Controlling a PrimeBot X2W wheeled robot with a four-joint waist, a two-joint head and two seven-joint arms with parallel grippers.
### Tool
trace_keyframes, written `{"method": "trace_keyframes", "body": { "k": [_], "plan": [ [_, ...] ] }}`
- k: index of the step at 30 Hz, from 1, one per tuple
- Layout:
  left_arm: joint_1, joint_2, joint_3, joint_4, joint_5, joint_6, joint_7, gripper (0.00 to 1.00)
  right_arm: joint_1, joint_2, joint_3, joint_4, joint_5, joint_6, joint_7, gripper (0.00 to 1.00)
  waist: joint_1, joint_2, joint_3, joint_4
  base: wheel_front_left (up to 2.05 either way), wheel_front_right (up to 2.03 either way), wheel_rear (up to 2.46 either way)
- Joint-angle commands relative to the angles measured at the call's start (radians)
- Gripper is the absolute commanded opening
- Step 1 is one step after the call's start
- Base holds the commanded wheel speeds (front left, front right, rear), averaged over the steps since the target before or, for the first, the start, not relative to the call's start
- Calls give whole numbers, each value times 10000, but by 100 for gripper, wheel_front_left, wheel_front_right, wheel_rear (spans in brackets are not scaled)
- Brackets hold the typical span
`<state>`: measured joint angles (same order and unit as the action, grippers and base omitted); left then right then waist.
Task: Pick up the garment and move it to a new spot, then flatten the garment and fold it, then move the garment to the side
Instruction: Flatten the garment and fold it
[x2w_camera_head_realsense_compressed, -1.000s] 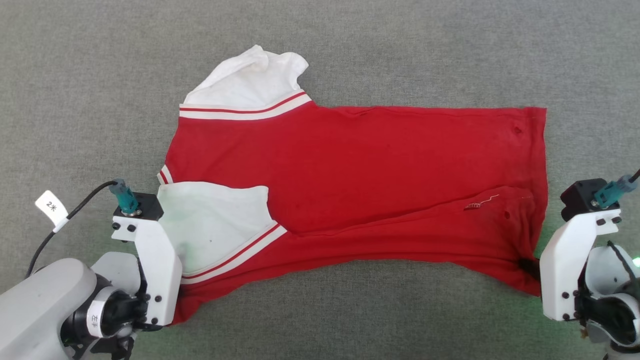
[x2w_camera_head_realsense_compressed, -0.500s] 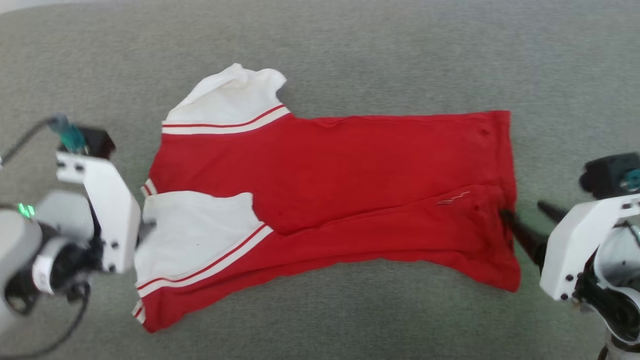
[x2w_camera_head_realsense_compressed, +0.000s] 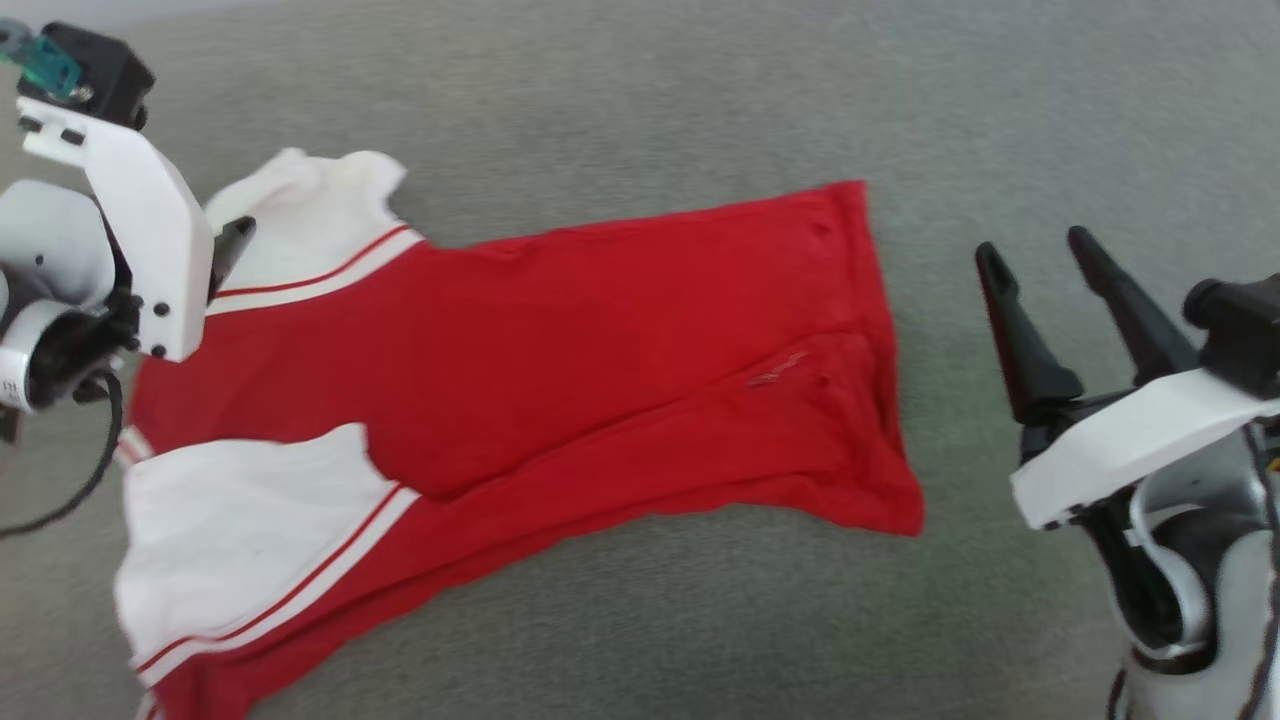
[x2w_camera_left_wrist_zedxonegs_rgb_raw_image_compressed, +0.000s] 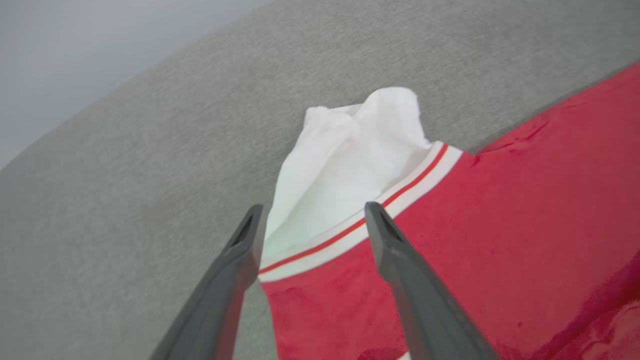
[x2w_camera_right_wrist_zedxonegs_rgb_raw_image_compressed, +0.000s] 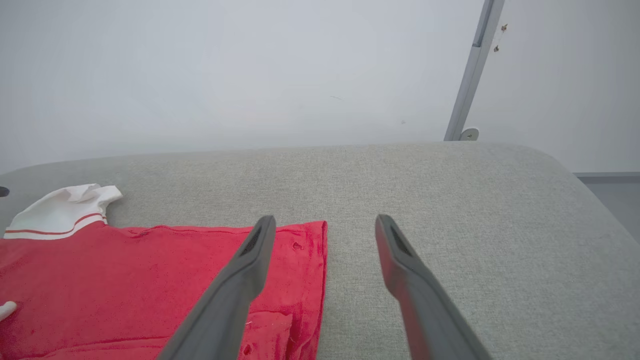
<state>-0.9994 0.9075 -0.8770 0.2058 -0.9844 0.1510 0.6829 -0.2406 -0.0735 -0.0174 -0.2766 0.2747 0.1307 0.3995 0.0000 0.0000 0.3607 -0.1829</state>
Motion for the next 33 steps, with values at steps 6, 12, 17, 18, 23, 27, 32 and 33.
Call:
{"method": "trace_keyframes", "body": {
  "k": [6,12,17,18,23,27,32,33],
  "plan": [
    [-817,-399,-330,1638,643,-742,-86,100,-136,204,411,650,41,1,-801,100,0,0,478,-768,0,0,0],
    [-1559,-903,-626,3698,1040,-1165,205,100,-354,226,906,1042,292,1,-525,100,0,0,894,-1090,0,0,0],
    [-1869,-1384,-795,5211,935,-1349,665,58,-777,230,1145,1342,447,1,-76,100,0,0,1212,-1237,0,0,0],
    [-1912,-1481,-825,5525,868,-1358,866,0,-912,230,1161,1436,471,1,71,100,0,0,1270,-1241,0,0,0],
    [-2463,-2126,-835,6346,814,-1687,1028,0,-2105,230,1119,2358,639,1,977,100,0,0,1587,-1001,0,0,0],
    [-2839,-2657,-828,6668,819,-1886,772,0,-3189,85,999,3296,455,1,1601,100,0,0,1737,-653,0,0,0],
    [-3168,-3201,-875,7112,821,-2141,527,0,-4361,-82,1022,4514,359,1,2401,100,0,0,1854,-245,0,0,0],
    [-3224,-3299,-905,7211,846,-2199,499,0,-4570,-134,1077,4725,273,1,2584,100,0,0,1873,-172,0,0,0]
  ]
}}
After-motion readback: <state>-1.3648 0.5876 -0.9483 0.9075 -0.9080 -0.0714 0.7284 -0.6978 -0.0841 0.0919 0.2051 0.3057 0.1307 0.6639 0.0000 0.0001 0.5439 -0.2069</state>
